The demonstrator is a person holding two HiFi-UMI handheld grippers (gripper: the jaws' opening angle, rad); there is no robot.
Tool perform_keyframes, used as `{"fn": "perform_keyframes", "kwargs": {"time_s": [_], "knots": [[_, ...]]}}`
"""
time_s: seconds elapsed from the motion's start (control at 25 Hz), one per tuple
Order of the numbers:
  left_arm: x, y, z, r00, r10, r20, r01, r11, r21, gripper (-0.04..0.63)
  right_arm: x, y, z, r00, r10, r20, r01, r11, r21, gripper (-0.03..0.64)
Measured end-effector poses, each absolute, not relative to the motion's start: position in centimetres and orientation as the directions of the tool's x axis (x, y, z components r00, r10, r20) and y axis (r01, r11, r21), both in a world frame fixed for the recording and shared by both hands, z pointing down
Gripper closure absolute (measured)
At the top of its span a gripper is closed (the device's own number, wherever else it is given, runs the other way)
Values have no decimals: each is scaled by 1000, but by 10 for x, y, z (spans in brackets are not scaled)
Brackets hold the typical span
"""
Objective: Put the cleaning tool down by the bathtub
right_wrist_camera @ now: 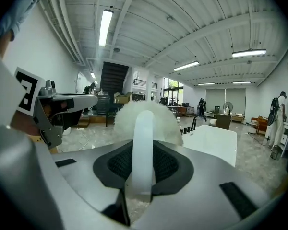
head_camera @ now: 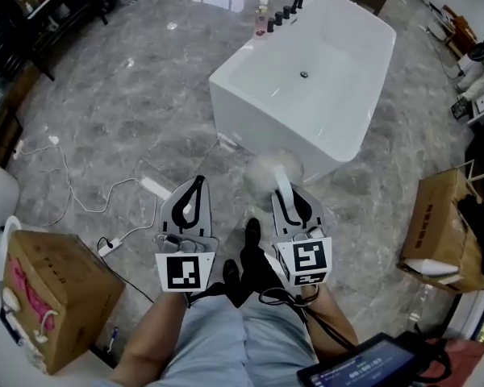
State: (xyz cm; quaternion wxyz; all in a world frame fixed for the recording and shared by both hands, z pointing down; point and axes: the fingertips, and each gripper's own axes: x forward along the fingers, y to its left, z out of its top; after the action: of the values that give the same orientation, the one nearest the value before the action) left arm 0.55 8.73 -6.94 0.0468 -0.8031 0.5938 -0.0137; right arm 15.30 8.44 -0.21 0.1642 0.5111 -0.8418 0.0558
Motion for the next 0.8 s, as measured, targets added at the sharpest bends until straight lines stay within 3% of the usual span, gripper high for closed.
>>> {"fn": "perform_keyframes", "kwargs": {"time_s": [0.8], "knots": [[-33,-60,-82,158,-986,-49,-971,-146,-189,581,100,-85,7,-598,-733,324,-758,648,67,520]]}}
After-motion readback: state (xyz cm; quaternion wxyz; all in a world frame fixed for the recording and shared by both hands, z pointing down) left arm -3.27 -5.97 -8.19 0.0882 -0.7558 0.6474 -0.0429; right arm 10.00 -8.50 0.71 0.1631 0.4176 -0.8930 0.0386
